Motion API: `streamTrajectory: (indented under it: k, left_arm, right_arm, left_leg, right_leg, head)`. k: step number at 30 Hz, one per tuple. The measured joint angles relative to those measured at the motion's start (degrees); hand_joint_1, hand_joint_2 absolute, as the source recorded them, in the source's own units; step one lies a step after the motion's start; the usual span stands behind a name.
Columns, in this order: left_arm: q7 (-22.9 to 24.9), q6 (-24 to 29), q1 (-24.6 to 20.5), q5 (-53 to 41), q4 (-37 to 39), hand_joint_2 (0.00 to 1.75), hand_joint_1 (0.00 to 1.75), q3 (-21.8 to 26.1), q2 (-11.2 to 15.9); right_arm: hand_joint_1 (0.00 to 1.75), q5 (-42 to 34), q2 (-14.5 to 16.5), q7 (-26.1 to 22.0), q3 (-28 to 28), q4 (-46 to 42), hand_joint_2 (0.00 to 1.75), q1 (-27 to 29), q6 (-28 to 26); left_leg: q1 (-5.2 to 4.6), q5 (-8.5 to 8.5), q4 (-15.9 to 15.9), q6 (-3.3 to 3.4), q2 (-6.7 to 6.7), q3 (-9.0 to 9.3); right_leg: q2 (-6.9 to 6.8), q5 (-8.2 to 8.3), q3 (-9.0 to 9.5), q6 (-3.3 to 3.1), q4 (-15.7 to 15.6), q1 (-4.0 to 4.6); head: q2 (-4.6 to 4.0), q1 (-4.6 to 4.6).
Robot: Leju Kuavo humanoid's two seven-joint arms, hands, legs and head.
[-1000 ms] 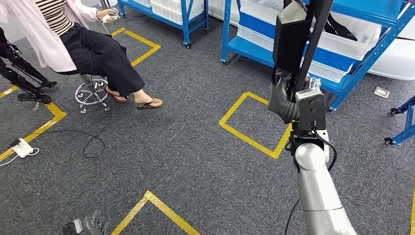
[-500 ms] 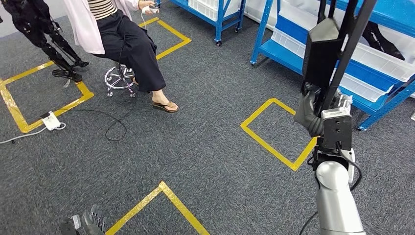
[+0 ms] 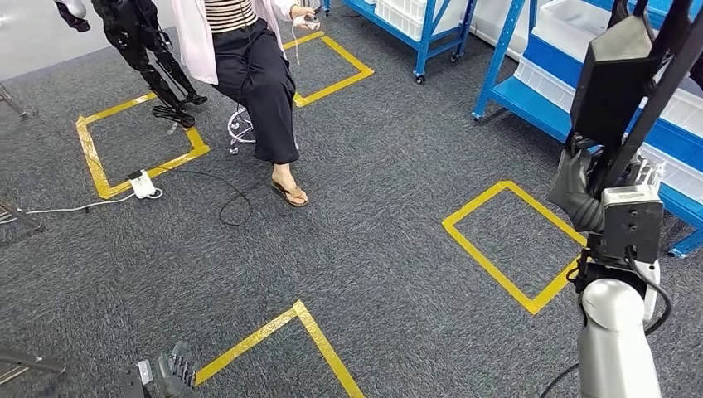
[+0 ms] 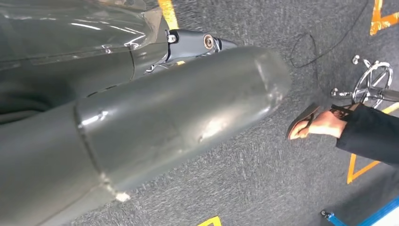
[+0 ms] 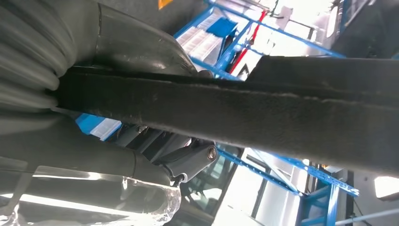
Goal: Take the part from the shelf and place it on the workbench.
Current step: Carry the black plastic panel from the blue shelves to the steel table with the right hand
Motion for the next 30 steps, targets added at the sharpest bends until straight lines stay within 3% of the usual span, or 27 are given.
streamTrajectory:
  k: [2,4,5,7,9,11,13,14,16,18,20,21,22,24,25,26,28,30]
  left_arm:
    - [0.0,0.0,-0.8,-0.2,0.5,0.0,0.0,-0.4,0.0]
    - [0.0,-0.1,-1.3,-0.4,0.9,0.0,0.0,-0.8,0.0]
    - [0.0,0.0,-1.4,-0.6,1.1,0.0,0.0,-1.0,0.1]
    - [0.0,0.0,-1.6,-0.9,1.4,0.0,0.0,-1.4,0.2]
    - [0.0,0.0,-2.0,-1.0,1.5,0.0,0.0,-1.7,0.3]
    - [0.0,0.0,-2.4,-1.0,1.6,0.0,0.0,-2.0,0.4]
    - [0.0,-0.1,-2.5,-1.1,1.8,0.0,0.0,-2.2,0.4]
    - [0.0,-0.2,-2.6,-1.1,1.9,0.0,0.0,-2.4,0.4]
    - [0.0,-0.4,-3.0,-1.2,2.0,0.0,0.0,-2.8,0.3]
    - [0.0,-0.5,-3.3,-1.3,2.0,0.0,0.0,-3.1,0.2]
    - [0.0,-0.6,-3.3,-1.2,2.1,0.0,0.0,-3.4,0.1]
    - [0.0,-0.7,-3.3,-1.0,2.1,0.0,0.0,-3.5,0.1]
    - [0.0,-0.7,-3.2,-0.8,2.1,0.0,0.0,-3.6,0.1]
    - [0.0,-0.8,-3.2,-0.3,1.9,0.0,0.0,-3.7,0.5]
    - [0.0,-0.8,-3.2,-0.1,1.7,0.0,0.0,-3.8,0.8]
    - [0.0,-0.8,-3.1,0.1,1.5,0.0,0.0,-3.9,1.1]
    - [0.0,-0.8,-2.8,0.5,1.2,0.0,0.0,-3.9,1.6]
    - [0.0,-0.5,-2.6,0.8,1.1,0.0,0.0,-3.9,2.2]
  right_arm:
    - [1.57,-0.5,-0.7,-0.1,-0.8,-1.1,1.75,1.4,-0.2]
    - [1.57,-0.9,-1.2,-0.2,-1.6,-2.1,1.75,3.0,-0.3]
    - [1.57,-1.0,-1.4,-0.3,-2.0,-2.7,1.75,3.7,-0.4]
    - [1.57,-1.1,-1.8,-0.4,-2.5,-3.8,1.75,5.1,-0.5]
    - [1.57,-1.1,-2.2,-0.4,-2.9,-4.7,1.75,6.0,-0.7]
    - [1.57,-1.1,-2.5,-0.5,-3.2,-5.4,1.75,6.5,-0.8]
    - [1.57,-1.1,-2.8,-0.5,-3.4,-5.9,1.75,6.9,-0.9]
    - [1.57,-1.1,-2.9,-0.5,-3.5,-6.2,1.75,7.2,-1.0]
    - [1.57,-1.3,-3.5,-0.7,-4.0,-6.9,1.75,8.1,-1.2]
    - [1.57,-1.8,-4.2,-1.0,-4.7,-7.2,1.75,9.4,-1.3]
    - [1.57,-2.4,-4.6,-1.4,-5.3,-7.5,1.75,11.3,-1.5]
    - [1.57,-2.6,-4.7,-1.8,-5.5,-7.7,1.75,12.2,-1.6]
    - [1.57,-2.8,-4.7,-2.2,-5.6,-7.9,1.75,12.9,-1.8]
    - [1.57,-2.9,-4.7,-3.1,-5.6,-8.2,1.75,14.2,-2.5]
    - [1.57,-2.9,-4.7,-3.4,-5.6,-8.3,1.75,14.8,-2.9]
    - [1.57,-2.9,-4.6,-3.7,-5.6,-8.4,1.75,15.4,-3.3]
    - [1.57,-3.2,-4.5,-3.9,-5.5,-8.5,1.75,16.3,-4.2]
    - [1.57,-3.7,-4.3,-4.2,-5.5,-8.6,1.75,16.9,-4.7]
  left_leg:
    - [-0.18,-3.87,6.9,-0.01,3.02,-3.0]
    - [-0.16,-6.37,13.3,-0.03,3.59,-5.58]
    - [-0.17,-6.18,13.8,0.03,3.69,-5.52]
    - [-0.23,-3.33,8.3,0.4,4.61,-2.12]
    - [-0.73,-1.18,1.1,1.08,6.74,1.81]
    - [-1.29,-0.85,-1.5,1.72,7.42,2.9]
    - [-1.29,-0.4,-2.0,2.34,6.2,2.85]
    - [-1.2,-0.11,-2.4,2.73,5.64,3.01]
    - [-0.83,0.47,-3.2,3.51,4.4,3.32]
    - [-0.76,0.68,-3.3,3.75,2.93,3.25]
    - [-0.69,0.75,-3.3,3.67,1.34,3.21]
    - [-0.6,0.78,-3.3,3.53,0.55,3.21]
    - [-0.46,0.81,-3.2,3.32,-0.22,3.22]
    - [-0.26,0.83,-2.9,2.55,-1.57,2.91]
    - [-0.24,0.95,-2.8,2.07,-2.16,2.62]
    - [-0.24,1.13,-2.7,1.61,-2.73,2.28]
    - [-0.14,1.53,-2.9,0.94,-3.6,1.82]
    - [-0.26,0.46,-1.4,0.65,-1.12,1.02]
  right_leg:
    - [-1.51,-0.02,0.04,-0.99,0.0,0.42]
    - [-3.07,-0.13,0.04,-1.27,0.0,0.96]
    - [-3.73,-0.17,0.06,-1.33,0.0,1.12]
    - [-4.9,-0.28,0.17,-1.42,0.0,1.36]
    - [-5.9,-0.41,0.15,-1.41,0.1,1.82]
    - [-6.81,-0.5,0.07,-1.24,0.1,2.31]
    - [-7.6,-0.69,-0.05,-0.91,0.1,2.52]
    - [-7.11,-1.08,-0.2,-0.7,0.5,2.41]
    - [-4.47,-3.31,-1.99,-0.51,4.5,1.99]
    - [-1.98,-6.23,-5.22,-0.43,11.9,1.37]
    - [-1.41,-6.92,-7.03,0.29,15.7,0.76]
    - [-1.31,-5.97,-6.53,0.94,14.4,0.35]
    - [-0.93,-4.28,-5.09,1.75,11.1,-0.17]
    - [1.46,-1.51,-1.77,3.09,3.6,-1.09]
    - [2.48,-0.83,-0.79,3.26,1.5,-1.23]
    - [3.1,-0.74,-0.45,3.16,0.7,-1.09]
    - [2.18,-0.57,-0.48,2.59,0.7,-0.78]
    - [0.97,-0.34,-0.39,1.66,0.6,-0.79]
  head:
    - [0.0,-0.25]
    - [0.0,-0.26]
    - [0.0,-0.28]
    - [0.0,-0.3]
    - [0.0,-0.23]
    - [0.0,-0.14]
    - [0.0,-0.13]
    - [0.0,-0.1]
    - [0.0,0.0]
    - [0.0,0.13]
    - [0.0,0.16]
    - [0.0,0.15]
    - [0.0,0.15]
    - [0.0,0.17]
    - [0.0,0.2]
    - [0.0,0.19]
    - [0.0,0.09]
    - [0.0,-0.13]
